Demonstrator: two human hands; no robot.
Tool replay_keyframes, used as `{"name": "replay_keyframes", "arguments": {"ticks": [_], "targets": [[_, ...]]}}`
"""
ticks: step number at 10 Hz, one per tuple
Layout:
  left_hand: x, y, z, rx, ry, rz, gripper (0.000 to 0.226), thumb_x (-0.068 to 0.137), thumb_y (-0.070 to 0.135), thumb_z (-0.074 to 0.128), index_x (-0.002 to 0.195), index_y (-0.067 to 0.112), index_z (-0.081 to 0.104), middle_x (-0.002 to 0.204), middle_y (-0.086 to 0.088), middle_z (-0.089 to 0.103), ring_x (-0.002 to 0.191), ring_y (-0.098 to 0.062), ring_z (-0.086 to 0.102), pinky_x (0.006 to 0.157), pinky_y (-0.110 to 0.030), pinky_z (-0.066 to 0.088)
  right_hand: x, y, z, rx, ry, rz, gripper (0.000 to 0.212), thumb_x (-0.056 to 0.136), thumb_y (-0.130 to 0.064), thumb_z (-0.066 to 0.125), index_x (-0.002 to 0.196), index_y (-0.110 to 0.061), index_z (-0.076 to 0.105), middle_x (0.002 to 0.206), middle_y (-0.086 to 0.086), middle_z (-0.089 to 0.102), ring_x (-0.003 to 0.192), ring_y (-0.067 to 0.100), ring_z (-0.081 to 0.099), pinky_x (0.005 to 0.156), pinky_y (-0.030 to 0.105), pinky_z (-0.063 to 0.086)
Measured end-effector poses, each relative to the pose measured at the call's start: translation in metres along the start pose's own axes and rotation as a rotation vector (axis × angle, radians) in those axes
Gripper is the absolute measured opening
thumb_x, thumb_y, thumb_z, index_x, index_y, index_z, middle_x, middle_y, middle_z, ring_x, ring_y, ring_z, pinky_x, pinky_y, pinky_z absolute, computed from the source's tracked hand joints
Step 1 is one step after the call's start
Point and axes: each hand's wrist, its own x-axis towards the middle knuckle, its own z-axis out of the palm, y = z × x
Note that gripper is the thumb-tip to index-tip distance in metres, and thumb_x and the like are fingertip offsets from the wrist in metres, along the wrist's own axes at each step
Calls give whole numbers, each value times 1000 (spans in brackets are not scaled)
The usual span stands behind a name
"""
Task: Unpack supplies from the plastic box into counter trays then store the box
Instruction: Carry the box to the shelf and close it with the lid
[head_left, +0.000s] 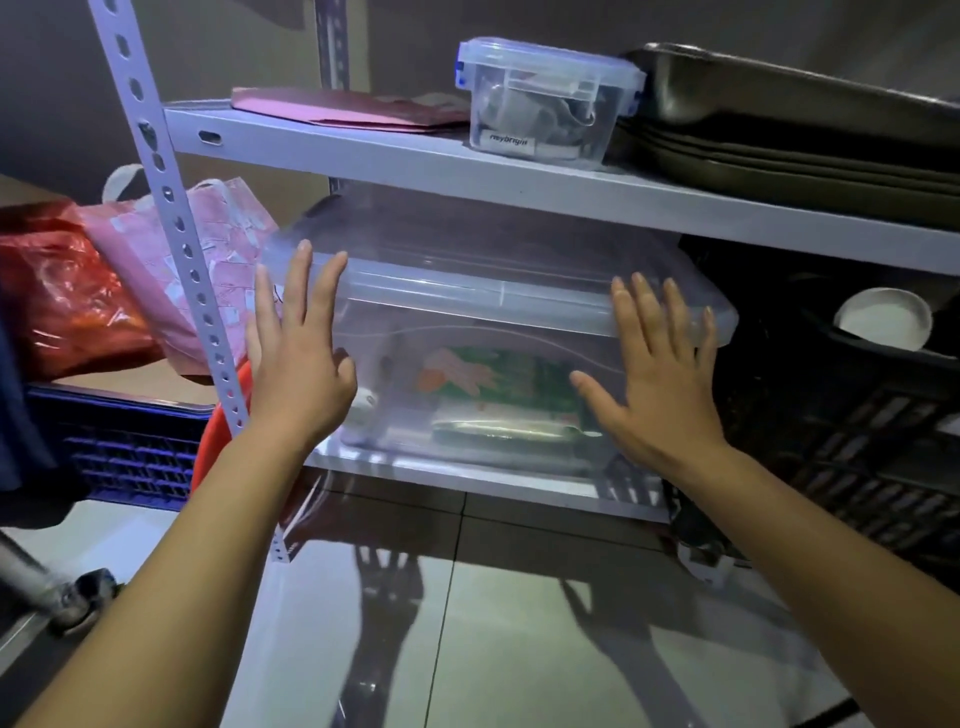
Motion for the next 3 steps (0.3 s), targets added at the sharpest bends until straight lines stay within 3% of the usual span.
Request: {"name": "replay_keyframes", "arguments": {"ticks": [2, 3], "targets": [[1, 11, -14, 46, -117, -88, 96, 77, -2, 56, 150, 41, 11, 165, 14, -8, 152, -32, -12, 114, -63, 23, -16, -9, -19, 10, -179, 29, 94, 86, -61, 44, 155, -23, -8, 165, 3, -7, 150, 24, -16, 120, 50, -4], [10, 18, -55, 235, -371, -83, 106, 80, 13, 65, 153, 44, -5, 165, 9, -17, 152, -34, -9, 117, -62, 15, -13, -16, -65, 30, -430, 50, 89, 88, -62, 41, 154, -29, -10, 163, 0, -17, 149, 24, -18, 119, 51, 0]]}}
